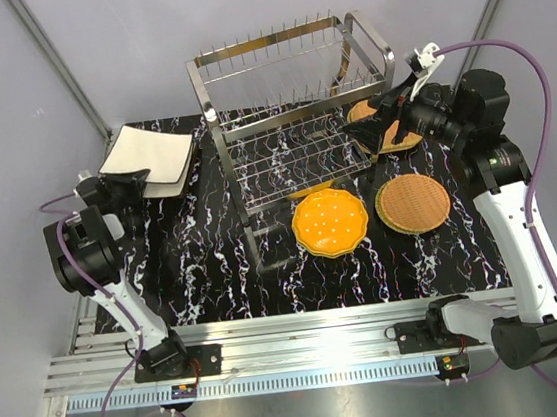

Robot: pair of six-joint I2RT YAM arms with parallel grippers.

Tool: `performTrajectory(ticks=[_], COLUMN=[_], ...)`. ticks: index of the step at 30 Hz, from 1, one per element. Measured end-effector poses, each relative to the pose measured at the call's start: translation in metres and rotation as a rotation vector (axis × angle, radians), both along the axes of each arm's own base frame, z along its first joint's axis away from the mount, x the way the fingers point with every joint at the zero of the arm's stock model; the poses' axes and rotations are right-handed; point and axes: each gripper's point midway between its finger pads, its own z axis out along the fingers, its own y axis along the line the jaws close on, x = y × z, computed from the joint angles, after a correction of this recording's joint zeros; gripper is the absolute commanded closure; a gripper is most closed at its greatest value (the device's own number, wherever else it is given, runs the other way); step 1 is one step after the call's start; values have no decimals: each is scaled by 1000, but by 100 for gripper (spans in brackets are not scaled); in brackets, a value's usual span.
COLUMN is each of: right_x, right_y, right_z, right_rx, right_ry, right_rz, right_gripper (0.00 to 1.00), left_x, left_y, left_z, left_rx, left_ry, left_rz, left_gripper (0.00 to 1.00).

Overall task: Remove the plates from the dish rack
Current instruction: Place the plate on the table

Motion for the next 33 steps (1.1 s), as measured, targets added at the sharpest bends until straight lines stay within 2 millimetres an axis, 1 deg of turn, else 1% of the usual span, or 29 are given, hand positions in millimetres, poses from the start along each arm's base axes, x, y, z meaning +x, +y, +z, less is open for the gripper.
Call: performTrajectory(ticks=[6,9,12,13,16,17,19,20,22,23,27,31,33], right_x=[1,1,1,1,1,1,1,1,1,1,-1,-7,-9], right_y=[-1,-1,-1,-1,-1,-1,-1,-1,-1,-1,-1,-2,-2], right_z=[0,0,0,0,0,0,0,0,0,0,3,8,10], right_rx=[-4,-5,-5,-5,-5,-5,-5,-5,-5,-5,-4,-2,0], right_ry=[-4,-5,-5,-5,-5,-5,-6,-6,-6,-7,-14,-31,-40], right_rz=[-4,-5,-5,-5,-5,-5,-5,-5,-5,-5,-5,-5,-5], right_gripper=[0,0,0,0,0,0,0,0,0,0,0,0,0], left_x=[6,8,10,10,12,12,12,12,10,9,3,-5,-10], left_y=[4,4,5,5,4,5,4,4,3,3,1,0,1], left_z=[-11,-11,-10,-10,-8,-8,-9,-9,-13,-15,-21,-11,-6], left_rx=[6,3,6,6,21,27,36,39,43,45,57,99,128], left_ry=[26,33,38,40,32,30,32,34,50,61,102,131,148], left_rz=[13,10,10,10,5,4,-1,-3,-6,-9,-16,-24,-26], left_gripper=[100,96,84,75,65,60,57,53,49,44,31,20,16])
